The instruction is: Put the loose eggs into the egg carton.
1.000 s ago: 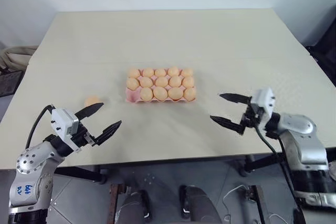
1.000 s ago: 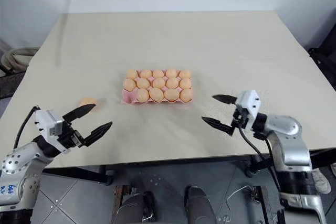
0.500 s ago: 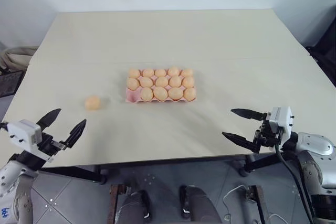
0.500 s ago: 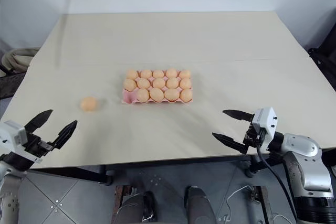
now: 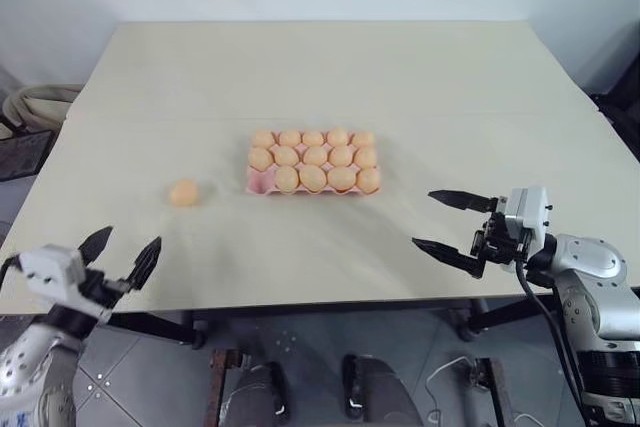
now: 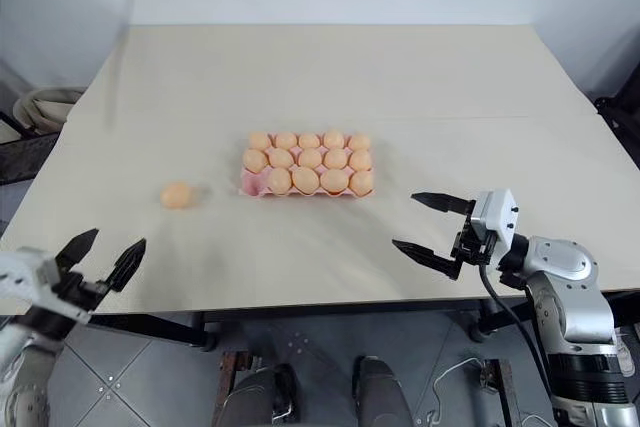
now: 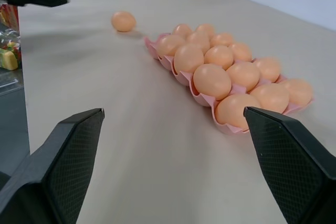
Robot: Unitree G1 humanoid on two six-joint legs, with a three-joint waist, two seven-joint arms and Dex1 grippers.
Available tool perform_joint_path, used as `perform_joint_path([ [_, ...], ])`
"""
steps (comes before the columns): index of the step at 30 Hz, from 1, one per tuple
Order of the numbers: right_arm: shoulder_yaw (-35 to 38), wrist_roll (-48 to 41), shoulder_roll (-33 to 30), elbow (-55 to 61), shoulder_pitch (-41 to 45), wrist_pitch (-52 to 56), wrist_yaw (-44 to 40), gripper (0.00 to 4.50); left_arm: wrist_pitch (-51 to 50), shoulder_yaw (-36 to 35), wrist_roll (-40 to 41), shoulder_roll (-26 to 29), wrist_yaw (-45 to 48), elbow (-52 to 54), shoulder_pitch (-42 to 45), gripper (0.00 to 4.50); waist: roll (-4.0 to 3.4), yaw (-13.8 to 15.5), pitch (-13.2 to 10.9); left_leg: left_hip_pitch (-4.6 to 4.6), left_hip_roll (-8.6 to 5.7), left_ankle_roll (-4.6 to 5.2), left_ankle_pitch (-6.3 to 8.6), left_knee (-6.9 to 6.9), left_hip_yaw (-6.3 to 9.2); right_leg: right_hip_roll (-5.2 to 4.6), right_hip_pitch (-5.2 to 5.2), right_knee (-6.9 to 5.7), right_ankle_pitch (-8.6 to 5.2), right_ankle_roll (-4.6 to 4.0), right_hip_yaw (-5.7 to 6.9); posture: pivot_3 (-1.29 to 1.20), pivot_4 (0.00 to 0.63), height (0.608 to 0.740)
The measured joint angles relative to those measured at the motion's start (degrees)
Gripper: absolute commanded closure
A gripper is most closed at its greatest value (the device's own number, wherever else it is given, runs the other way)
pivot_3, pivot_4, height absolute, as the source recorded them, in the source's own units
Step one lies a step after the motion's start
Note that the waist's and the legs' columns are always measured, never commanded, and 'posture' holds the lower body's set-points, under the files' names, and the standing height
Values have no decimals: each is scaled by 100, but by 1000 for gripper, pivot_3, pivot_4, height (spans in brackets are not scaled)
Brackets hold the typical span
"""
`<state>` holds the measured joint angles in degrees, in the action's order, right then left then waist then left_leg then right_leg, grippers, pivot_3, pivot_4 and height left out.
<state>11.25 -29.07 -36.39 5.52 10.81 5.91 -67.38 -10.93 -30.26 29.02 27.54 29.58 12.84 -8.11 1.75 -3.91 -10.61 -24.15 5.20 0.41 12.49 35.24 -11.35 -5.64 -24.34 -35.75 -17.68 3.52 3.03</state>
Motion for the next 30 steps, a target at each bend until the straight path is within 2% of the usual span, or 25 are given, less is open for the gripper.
perform_joint_path([
  [3, 31, -27, -54, 136, -106, 78, 81, 53, -241, 394, -234, 241, -103, -541, 857, 0, -2, 54, 0, 1, -1, 2, 0, 2, -4, 4, -5, -8, 49, 89, -1, 0, 150, 740],
  [8, 22, -38, -59, 403, -255, 149, 307, 53, -237, 1113, -908, 474, -170, -2076, 2280, 0, -2, 87, 1, -2, 2, 1, -1, 3, -3, 9, -9, -12, 49, 89, 3, 0, 150, 740],
  [12, 26, -40, -41, 515, -325, 163, 478, 53, -130, 1339, -1188, 501, -187, -2901, 2888, 0, -1, 77, 1, -6, 2, 3, 1, 2, -9, 11, -13, -12, 50, 90, 1, 0, 150, 740],
  [15, 20, -41, 20, 598, -345, 162, 591, 0, -66, 1540, -1317, 467, -112, -3303, 3139, 632, -1, 94, 0, -6, 1, 3, 0, 3, -9, 14, -13, -13, 50, 90, 2, 0, 150, 740],
  [20, 19, -40, 58, 602, -405, 160, 699, 0, -33, 1579, -1356, 413, 25, -3516, 3175, 2270, -1, 91, 0, -5, 0, 4, 0, 13, -9, 14, -13, -23, 50, 91, 2, 0, 150, 740],
  [22, 19, -40, 59, 602, -400, 152, 716, 0, -33, 1574, -1356, 414, 29, -3525, 3175, 2738, -1, 94, 0, -4, 1, 4, -1, 17, -7, 14, -12, -27, 50, 91, 2, 0, 150, 740],
  [30, 43, -29, 54, 563, -411, 102, 770, 0, 8, 1671, -888, 352, 1012, -2950, 3347, 2775, -1, 119, 0, -6, -1, 5, 0, 32, -8, 12, -6, -29, 54, 97, 2, 0, 150, 740],
])
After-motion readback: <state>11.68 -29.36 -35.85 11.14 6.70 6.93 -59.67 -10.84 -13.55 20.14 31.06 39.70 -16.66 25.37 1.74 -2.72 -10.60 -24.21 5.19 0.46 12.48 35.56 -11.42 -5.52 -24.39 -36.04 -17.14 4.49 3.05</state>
